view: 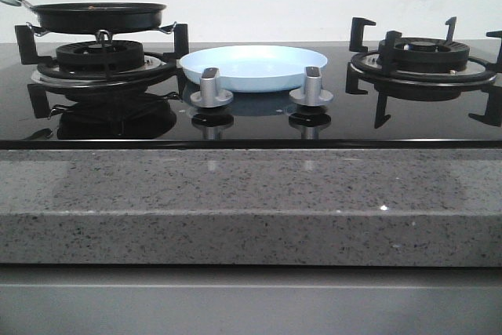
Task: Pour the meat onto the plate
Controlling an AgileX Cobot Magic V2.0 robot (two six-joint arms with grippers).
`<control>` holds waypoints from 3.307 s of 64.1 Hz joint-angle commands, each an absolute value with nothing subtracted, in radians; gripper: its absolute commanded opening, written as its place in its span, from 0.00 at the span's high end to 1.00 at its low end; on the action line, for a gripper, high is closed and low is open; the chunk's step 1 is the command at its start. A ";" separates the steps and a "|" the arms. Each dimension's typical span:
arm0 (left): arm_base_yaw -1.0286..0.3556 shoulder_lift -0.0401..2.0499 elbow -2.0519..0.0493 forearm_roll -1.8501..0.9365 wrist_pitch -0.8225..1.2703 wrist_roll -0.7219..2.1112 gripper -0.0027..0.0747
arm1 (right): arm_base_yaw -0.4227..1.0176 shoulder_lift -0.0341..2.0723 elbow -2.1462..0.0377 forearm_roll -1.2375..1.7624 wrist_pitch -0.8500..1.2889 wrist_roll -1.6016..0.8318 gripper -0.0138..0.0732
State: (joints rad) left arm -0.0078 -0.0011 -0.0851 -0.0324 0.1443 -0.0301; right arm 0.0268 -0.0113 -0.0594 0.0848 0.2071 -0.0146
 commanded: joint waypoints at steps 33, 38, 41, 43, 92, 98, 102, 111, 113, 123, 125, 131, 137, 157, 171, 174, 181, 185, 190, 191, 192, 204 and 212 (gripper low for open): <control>-0.016 0.472 -0.538 -0.051 0.168 -0.040 0.99 | 0.021 0.534 -0.670 0.077 0.377 -0.015 0.91; -0.016 0.472 -0.538 -0.049 0.139 -0.040 0.99 | 0.021 0.567 -0.681 0.078 0.372 -0.015 0.91; -0.016 0.472 -0.538 -0.047 0.128 -0.040 0.98 | 0.021 0.575 -0.681 0.078 0.370 -0.015 0.91; -0.016 0.472 -0.538 -0.047 0.123 -0.038 0.95 | 0.021 0.576 -0.681 0.078 0.370 -0.015 0.90; -0.016 0.472 -0.538 -0.011 0.110 -0.039 0.11 | 0.021 0.576 -0.681 0.078 0.351 -0.015 0.16; -0.016 0.472 -0.538 -0.011 0.110 -0.039 0.11 | 0.021 0.580 -0.681 0.095 0.326 -0.015 0.16; -0.016 0.472 -0.538 -0.011 0.110 -0.039 0.11 | 0.021 0.582 -0.685 0.113 0.329 -0.015 0.16; -0.016 0.472 -0.538 -0.011 0.110 -0.039 0.11 | 0.021 0.683 -0.797 0.138 0.451 -0.015 0.16; -0.016 0.472 -0.538 -0.011 0.110 -0.039 0.11 | 0.021 0.727 -0.839 0.141 0.507 -0.015 0.16; -0.016 0.472 -0.538 -0.011 0.110 -0.039 0.11 | 0.021 0.959 -1.147 0.191 0.797 -0.015 0.16; -0.016 0.472 -0.538 -0.011 0.110 -0.039 0.11 | 0.021 1.015 -1.211 0.198 0.851 -0.015 0.16; -0.016 0.472 -0.538 -0.011 0.110 -0.039 0.11 | 0.021 1.156 -1.370 0.225 0.955 -0.019 0.16; -0.016 0.472 -0.538 -0.011 0.110 -0.039 0.11 | 0.033 1.277 -1.497 0.261 1.023 -0.023 0.16; -0.016 0.472 -0.538 -0.013 0.110 -0.039 0.11 | 0.143 1.678 -1.922 0.297 1.216 -0.023 0.16; -0.016 0.472 -0.538 -0.013 0.110 -0.039 0.11 | 0.143 1.941 -2.214 0.394 1.339 0.006 0.17; -0.016 0.472 -0.538 -0.013 0.110 -0.039 0.11 | 0.143 1.974 -2.258 0.403 1.339 0.011 0.20; -0.016 0.472 -0.538 -0.013 0.110 -0.039 0.11 | 0.143 2.038 -2.306 0.408 1.339 0.023 0.34; -0.016 0.472 -0.538 -0.013 0.110 -0.039 0.11 | 0.143 2.058 -2.308 0.408 1.339 0.023 0.39; -0.016 0.472 -0.538 -0.013 0.110 -0.039 0.11 | 0.143 2.089 -2.309 0.408 1.339 0.023 0.40; -0.016 0.472 -0.538 -0.013 0.110 -0.039 0.11 | 0.143 2.093 -2.309 0.408 1.339 0.023 0.40; -0.016 0.472 -0.538 -0.013 0.110 -0.039 0.11 | 0.143 2.096 -2.309 0.408 1.338 0.023 0.40; -0.016 0.472 -0.538 -0.013 0.110 -0.039 0.11 | 0.152 2.141 -2.309 0.412 1.331 -0.008 0.40; -0.016 0.472 -0.538 -0.013 0.110 -0.039 0.11 | 0.171 2.173 -2.309 0.412 1.326 -0.016 0.40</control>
